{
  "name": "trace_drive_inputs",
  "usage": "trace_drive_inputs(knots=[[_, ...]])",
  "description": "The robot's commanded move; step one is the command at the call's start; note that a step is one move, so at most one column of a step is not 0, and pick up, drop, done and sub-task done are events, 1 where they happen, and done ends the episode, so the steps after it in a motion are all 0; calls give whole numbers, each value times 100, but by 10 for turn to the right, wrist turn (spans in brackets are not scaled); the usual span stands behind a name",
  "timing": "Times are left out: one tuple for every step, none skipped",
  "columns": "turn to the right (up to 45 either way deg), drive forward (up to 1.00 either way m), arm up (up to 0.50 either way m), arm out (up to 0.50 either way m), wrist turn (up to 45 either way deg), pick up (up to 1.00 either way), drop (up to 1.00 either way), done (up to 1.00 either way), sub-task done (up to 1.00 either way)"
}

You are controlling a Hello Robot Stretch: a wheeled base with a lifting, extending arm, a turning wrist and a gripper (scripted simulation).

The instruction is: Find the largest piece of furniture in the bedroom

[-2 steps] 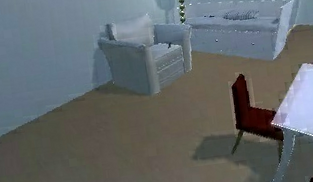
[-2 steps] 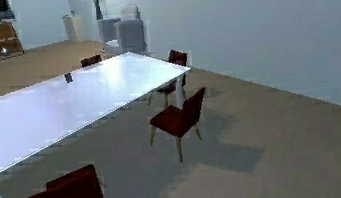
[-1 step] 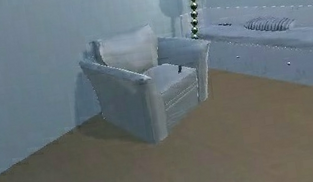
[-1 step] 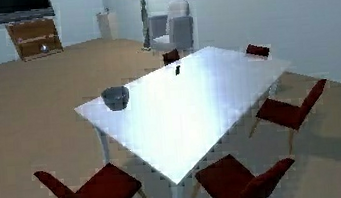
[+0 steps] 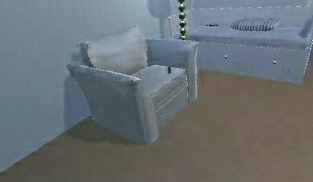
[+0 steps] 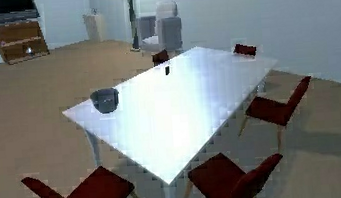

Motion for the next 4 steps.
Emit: trace_drive_inputs(knots=[[0, 80, 0, 0, 0, 0, 0, 0, 0], [390, 0, 0, 0, 0, 0, 0, 0, 0], [0, 75, 0, 0, 0, 0, 0, 0, 0], [450, 0, 0, 0, 0, 0, 0, 0, 0]])
